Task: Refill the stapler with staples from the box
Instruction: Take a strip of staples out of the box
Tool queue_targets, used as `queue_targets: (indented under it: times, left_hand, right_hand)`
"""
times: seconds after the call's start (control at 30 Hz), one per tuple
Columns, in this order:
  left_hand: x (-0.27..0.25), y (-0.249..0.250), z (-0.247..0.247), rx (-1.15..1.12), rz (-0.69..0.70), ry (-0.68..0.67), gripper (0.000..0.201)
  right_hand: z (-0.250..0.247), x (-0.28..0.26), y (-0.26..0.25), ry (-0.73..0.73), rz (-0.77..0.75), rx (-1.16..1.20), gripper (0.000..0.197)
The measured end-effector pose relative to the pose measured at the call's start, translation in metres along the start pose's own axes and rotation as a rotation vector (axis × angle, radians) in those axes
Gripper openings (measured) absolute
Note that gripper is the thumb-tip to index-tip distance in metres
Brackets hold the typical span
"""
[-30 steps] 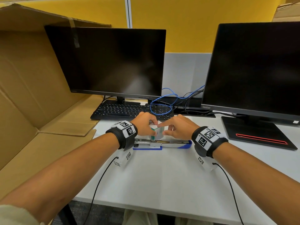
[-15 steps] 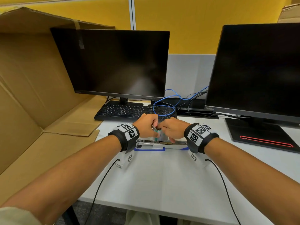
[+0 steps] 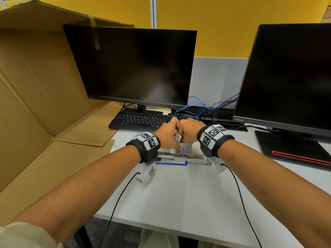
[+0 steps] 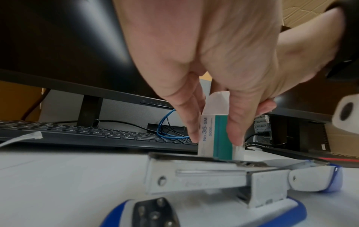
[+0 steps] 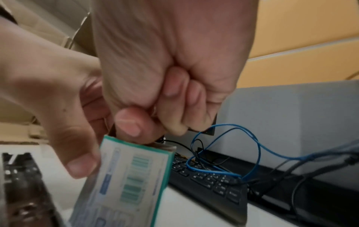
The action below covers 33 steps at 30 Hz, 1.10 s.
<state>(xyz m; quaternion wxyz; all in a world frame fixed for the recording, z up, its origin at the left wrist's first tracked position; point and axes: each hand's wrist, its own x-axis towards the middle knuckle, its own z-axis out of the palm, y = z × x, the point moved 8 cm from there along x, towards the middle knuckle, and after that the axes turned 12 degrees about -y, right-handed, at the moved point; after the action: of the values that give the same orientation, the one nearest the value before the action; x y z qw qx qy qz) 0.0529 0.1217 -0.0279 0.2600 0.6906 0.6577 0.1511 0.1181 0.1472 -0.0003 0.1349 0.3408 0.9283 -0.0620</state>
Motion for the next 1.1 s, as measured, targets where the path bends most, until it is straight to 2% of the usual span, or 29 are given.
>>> queue_targets:
  times: [0.23,0.37,0.53,0.8,1.0,1.1]
  left_hand:
    - [0.000,-0.002,-0.001,0.001,-0.014,0.022,0.076]
    - [0.000,-0.005,-0.001,-0.009,-0.034,0.024,0.079]
    - [0.002,-0.006,0.002,-0.057,-0.043,-0.019,0.079]
    - [0.004,-0.007,0.003,-0.033,-0.058,-0.037,0.081]
    - [0.000,-0.012,-0.003,0.069,-0.067,0.044,0.071]
    - [-0.003,-0.013,-0.005,0.054,-0.011,0.072,0.071]
  right_hand:
    - [-0.003,0.013,-0.008,-0.011,-0.015,-0.138,0.014]
    - [-0.003,0.008,-0.012,-0.005,-0.051,-0.126,0.008]
    - [-0.002,-0.005,0.001,0.012,-0.105,0.014,0.013]
    - [-0.010,-0.017,0.025,0.196,-0.187,0.370,0.014]
    - [-0.010,-0.019,0.037,0.245,-0.198,0.504,0.011]
    - [-0.013,-0.020,0.040,0.295,-0.187,0.553,0.013]
